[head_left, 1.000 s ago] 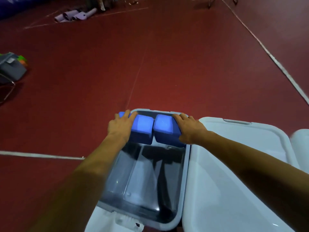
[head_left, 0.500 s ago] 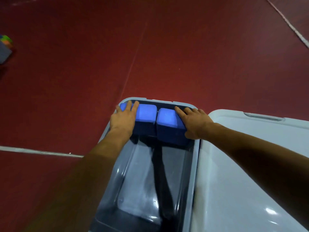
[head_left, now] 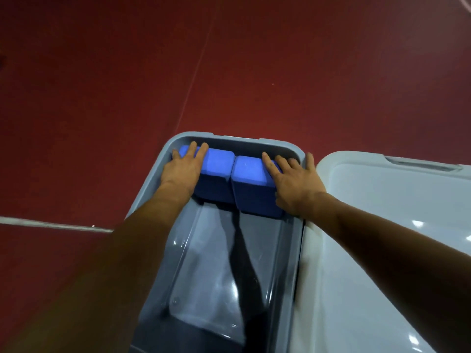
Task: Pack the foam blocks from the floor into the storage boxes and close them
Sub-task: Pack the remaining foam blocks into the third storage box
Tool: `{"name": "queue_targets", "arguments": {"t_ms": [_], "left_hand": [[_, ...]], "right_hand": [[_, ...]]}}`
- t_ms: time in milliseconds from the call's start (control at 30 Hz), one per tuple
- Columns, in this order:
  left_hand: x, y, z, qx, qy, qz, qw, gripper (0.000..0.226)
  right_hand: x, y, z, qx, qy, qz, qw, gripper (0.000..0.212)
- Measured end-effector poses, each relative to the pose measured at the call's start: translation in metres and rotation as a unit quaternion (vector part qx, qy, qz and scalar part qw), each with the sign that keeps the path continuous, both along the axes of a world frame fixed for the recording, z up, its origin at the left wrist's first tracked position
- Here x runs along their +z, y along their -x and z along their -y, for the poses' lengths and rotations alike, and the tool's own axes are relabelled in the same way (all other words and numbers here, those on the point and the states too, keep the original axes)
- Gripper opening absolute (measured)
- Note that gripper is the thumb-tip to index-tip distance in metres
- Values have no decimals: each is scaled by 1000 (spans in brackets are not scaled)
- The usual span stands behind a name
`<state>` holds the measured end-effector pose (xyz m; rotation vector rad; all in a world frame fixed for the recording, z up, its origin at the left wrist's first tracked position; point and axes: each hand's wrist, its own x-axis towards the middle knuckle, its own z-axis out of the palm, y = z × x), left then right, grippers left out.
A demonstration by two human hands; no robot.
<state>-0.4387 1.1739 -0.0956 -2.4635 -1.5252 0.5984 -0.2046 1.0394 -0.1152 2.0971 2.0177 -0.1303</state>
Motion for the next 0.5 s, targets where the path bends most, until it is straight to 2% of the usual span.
{"name": "queue_targets", "arguments": {"t_ms": [167,300,433,500], "left_hand": [[-13,1,-1,4,-1,-17,1000,98],[-21,8,-14,-17,-9,-12,1000,98],[-17,0,-19,-15,-5,-21,1000,91],[-14,-5,-15,-16,-14,-37,999,85]], "right_hand": [[-9,8,-9,-19,5,-6,1000,88],[-7,5,-6,-50,-32,-73,996,79],[-1,13,-1,-2,-101,-64,993,46],[-1,14,1,24,-103,-72,992,31]]}}
